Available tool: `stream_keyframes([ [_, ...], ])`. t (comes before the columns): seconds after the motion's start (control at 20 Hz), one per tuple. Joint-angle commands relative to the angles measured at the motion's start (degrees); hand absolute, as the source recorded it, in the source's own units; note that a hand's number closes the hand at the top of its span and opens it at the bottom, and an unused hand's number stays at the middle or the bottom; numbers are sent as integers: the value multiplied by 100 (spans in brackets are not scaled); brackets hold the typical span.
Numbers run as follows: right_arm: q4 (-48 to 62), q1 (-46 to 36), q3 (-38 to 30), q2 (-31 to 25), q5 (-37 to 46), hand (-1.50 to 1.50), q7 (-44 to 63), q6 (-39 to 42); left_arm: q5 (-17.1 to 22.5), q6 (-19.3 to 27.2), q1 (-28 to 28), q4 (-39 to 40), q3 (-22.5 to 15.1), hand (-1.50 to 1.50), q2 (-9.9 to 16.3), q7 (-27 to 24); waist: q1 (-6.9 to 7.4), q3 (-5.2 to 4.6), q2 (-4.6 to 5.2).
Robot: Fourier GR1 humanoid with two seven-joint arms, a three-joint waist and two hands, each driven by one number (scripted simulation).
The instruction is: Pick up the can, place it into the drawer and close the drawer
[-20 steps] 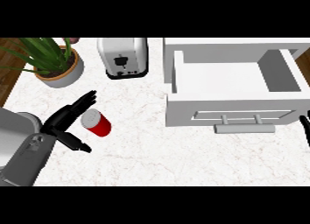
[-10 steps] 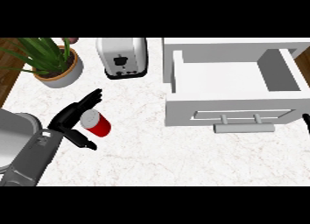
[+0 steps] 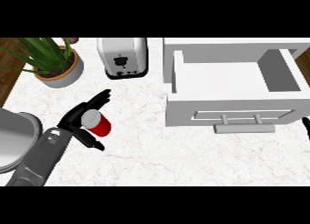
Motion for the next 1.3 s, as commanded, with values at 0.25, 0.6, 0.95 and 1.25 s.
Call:
stream_keyframes([
  [0.25,-384,-4,-170,-113,-303,-150,461,63,10,-390,-120,-166,-93,150,-374,-117,19,2,-11],
  [0.6,-369,188,-430,-151,-491,-150,261,120,269,-980,71,-451,-64,150,-381,-38,62,4,-26],
  [0.95,-649,40,-191,-113,-385,-150,635,14,679,-398,229,-1081,154,150,-752,564,100,5,-35],
  [1.25,-543,432,-189,123,-165,-150,125,-61,1664,1912,704,-1088,1657,150,-498,691,262,9,-77],
])
